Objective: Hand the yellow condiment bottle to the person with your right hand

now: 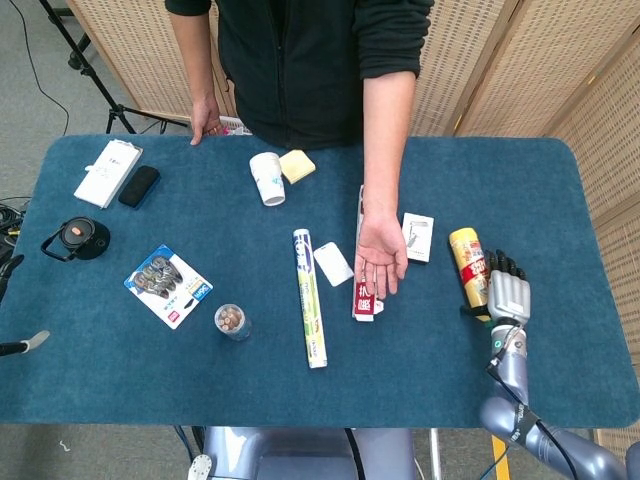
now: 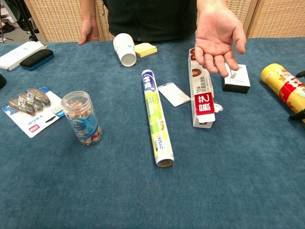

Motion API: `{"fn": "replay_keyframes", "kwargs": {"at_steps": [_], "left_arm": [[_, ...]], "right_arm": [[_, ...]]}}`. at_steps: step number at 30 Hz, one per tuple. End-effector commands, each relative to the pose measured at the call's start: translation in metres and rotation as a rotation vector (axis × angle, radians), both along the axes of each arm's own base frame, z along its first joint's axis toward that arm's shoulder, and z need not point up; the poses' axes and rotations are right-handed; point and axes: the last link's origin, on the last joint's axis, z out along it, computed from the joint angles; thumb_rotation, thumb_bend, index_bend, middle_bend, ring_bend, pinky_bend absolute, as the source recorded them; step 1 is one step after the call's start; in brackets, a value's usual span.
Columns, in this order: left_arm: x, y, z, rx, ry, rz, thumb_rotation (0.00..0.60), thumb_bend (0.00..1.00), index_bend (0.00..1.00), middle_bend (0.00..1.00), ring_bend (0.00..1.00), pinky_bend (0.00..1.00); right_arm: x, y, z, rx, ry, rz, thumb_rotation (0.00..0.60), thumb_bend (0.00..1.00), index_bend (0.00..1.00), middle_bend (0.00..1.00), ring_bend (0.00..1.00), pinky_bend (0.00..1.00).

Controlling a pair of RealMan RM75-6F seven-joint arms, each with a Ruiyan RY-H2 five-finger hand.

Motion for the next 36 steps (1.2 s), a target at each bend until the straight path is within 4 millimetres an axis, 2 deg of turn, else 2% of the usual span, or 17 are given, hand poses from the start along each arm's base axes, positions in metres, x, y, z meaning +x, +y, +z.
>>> {"fn": "replay_keyframes", "kwargs": {"at_steps": [1, 3, 5, 8, 10, 14, 15, 17, 19, 22, 27, 29, 33, 36], "left_arm": [[0.000, 0.000, -0.001, -0.003, 0.001, 0.001, 0.600, 0.00, 0.00, 0.00, 0.00, 0.03], [0.000, 0.001, -0.002, -0.005, 0.002, 0.001, 0.600, 0.00, 0.00, 0.00, 0.00, 0.03], [0.001, 0.001, -0.002, -0.004, 0.003, 0.002, 0.600, 0.00, 0.00, 0.00, 0.00, 0.03], [0.001, 0.001, -0.003, -0.008, 0.007, 0.002, 0.600, 0.00, 0.00, 0.00, 0.00, 0.03], [0.002, 0.001, -0.004, -0.010, 0.009, 0.000, 0.600, 0.00, 0.00, 0.00, 0.00, 0.03], [0.003, 0.000, -0.005, -0.011, 0.010, -0.004, 0.600, 0.00, 0.00, 0.00, 0.00, 0.03], [0.003, 0.000, -0.004, -0.007, 0.008, -0.006, 0.600, 0.00, 0.00, 0.00, 0.00, 0.03], [0.004, -0.001, -0.003, -0.003, 0.006, -0.008, 0.600, 0.00, 0.00, 0.00, 0.00, 0.03], [0.005, -0.002, -0.001, 0.003, 0.000, -0.011, 0.600, 0.00, 0.00, 0.00, 0.00, 0.03], [0.006, -0.003, 0.002, 0.012, -0.004, -0.017, 0.600, 0.00, 0.00, 0.00, 0.00, 0.03], [0.007, -0.006, 0.005, 0.021, -0.014, -0.025, 0.600, 0.00, 0.00, 0.00, 0.00, 0.03], [0.007, -0.006, 0.005, 0.019, -0.013, -0.026, 0.600, 0.00, 0.00, 0.00, 0.00, 0.03], [0.007, -0.006, 0.004, 0.014, -0.011, -0.027, 0.600, 0.00, 0.00, 0.00, 0.00, 0.03], [0.008, -0.006, 0.004, 0.013, -0.009, -0.026, 0.600, 0.00, 0.00, 0.00, 0.00, 0.03]], "right_arm": [[-0.006, -0.002, -0.003, -0.002, 0.041, -0.019, 0.600, 0.17, 0.23, 0.36, 0.35, 0.45], [-0.010, -0.004, -0.004, -0.001, 0.058, -0.025, 0.600, 0.32, 0.38, 0.51, 0.48, 0.55], [-0.013, -0.006, -0.002, -0.003, 0.078, -0.020, 0.600, 0.52, 0.51, 0.63, 0.60, 0.65], [-0.017, -0.006, 0.013, -0.079, 0.073, 0.027, 0.600, 0.76, 0.61, 0.71, 0.68, 0.71], [-0.018, -0.004, 0.020, -0.103, 0.062, 0.052, 0.600, 0.82, 0.63, 0.72, 0.69, 0.71], [-0.021, -0.001, 0.039, -0.150, 0.039, 0.085, 0.600, 0.85, 0.63, 0.72, 0.69, 0.71], [-0.023, 0.002, 0.053, -0.181, 0.025, 0.101, 0.600, 0.85, 0.63, 0.72, 0.69, 0.71], [-0.024, 0.007, 0.065, -0.194, -0.001, 0.118, 0.600, 0.85, 0.63, 0.72, 0.69, 0.71], [-0.028, 0.015, 0.087, -0.218, -0.009, 0.141, 0.600, 0.85, 0.63, 0.72, 0.69, 0.71], [-0.033, 0.025, 0.107, -0.232, 0.004, 0.152, 0.600, 0.85, 0.63, 0.72, 0.69, 0.71], [-0.056, 0.043, 0.154, -0.299, 0.073, 0.112, 0.600, 0.85, 0.64, 0.73, 0.69, 0.71], [-0.059, 0.044, 0.165, -0.330, 0.068, 0.117, 0.600, 0.85, 0.64, 0.73, 0.69, 0.71], [-0.055, 0.042, 0.188, -0.458, -0.006, 0.204, 0.600, 0.85, 0.64, 0.73, 0.69, 0.71], [-0.047, 0.040, 0.196, -0.513, -0.064, 0.292, 0.600, 0.85, 0.64, 0.73, 0.69, 0.71]]}}
